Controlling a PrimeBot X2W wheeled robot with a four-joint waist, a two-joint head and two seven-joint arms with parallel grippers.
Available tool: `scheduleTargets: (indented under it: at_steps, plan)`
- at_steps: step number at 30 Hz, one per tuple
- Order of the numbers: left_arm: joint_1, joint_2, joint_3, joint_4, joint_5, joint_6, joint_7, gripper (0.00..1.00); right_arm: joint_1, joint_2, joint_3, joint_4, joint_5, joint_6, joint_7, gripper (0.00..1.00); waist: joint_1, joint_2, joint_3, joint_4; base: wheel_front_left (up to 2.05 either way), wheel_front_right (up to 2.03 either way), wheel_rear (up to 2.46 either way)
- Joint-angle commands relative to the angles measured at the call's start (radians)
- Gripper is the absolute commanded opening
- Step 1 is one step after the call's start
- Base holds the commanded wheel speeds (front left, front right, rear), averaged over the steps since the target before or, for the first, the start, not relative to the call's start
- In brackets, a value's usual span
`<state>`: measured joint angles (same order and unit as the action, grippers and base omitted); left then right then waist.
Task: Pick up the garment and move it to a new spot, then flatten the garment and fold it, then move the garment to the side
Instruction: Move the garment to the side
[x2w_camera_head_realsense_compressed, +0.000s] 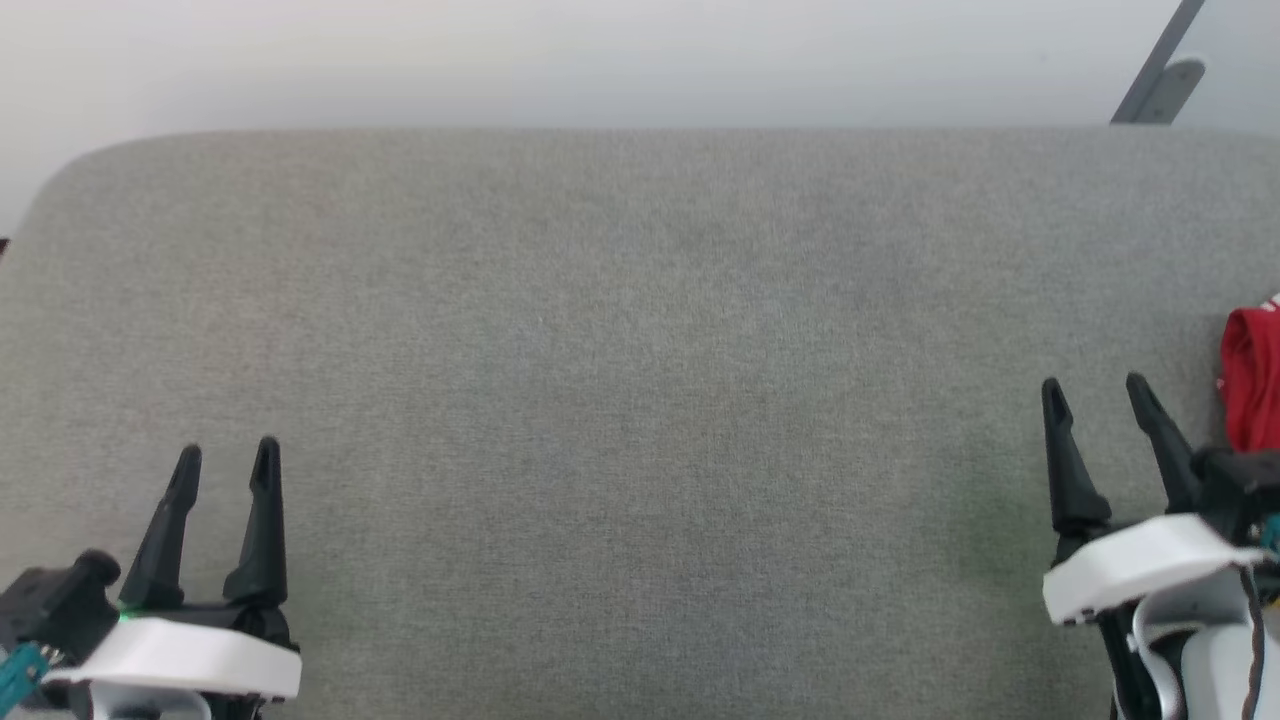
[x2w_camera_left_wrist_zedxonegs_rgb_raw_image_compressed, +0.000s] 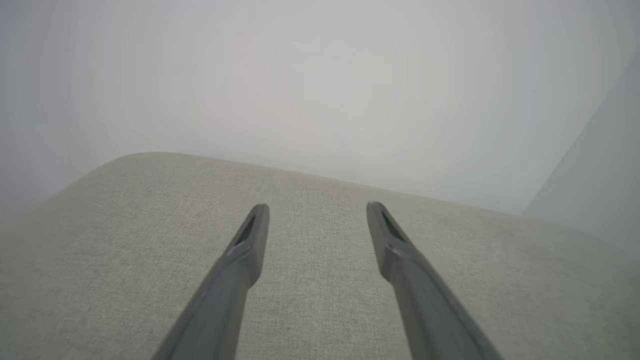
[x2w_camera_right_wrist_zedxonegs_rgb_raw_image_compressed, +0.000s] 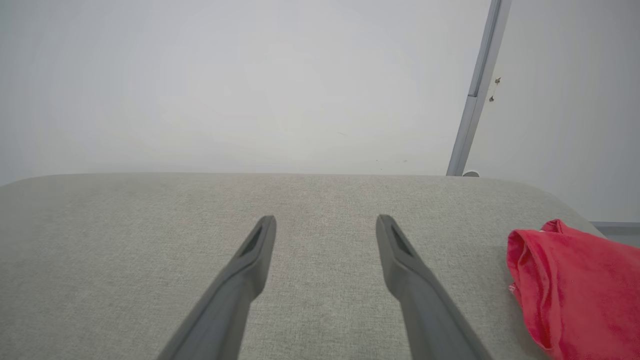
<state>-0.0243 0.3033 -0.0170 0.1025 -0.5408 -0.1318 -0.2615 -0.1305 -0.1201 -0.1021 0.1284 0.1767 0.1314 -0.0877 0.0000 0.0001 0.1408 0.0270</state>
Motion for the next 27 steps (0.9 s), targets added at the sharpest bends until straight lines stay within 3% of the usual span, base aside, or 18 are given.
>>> scheduleTargets:
  at_steps: [1, 27]
  plan:
    - [0.019, -0.001, 0.01, -0.001, 0.001, 0.002, -0.005, 1.0, 0.024, 0.008, 0.004, -0.014, 0.001, -0.002, -0.017, 1.0, 0.0, -0.0001, -0.02, 0.006, 0.0, 0.0, 0.0]
    - [0.138, -0.039, 0.088, -0.058, 0.069, 0.002, -0.005, 1.0, 0.186, 0.066, -0.009, -0.164, 0.019, -0.001, -0.039, 1.0, 0.0, -0.0001, -0.091, 0.023, 0.0, 0.0, 0.0]
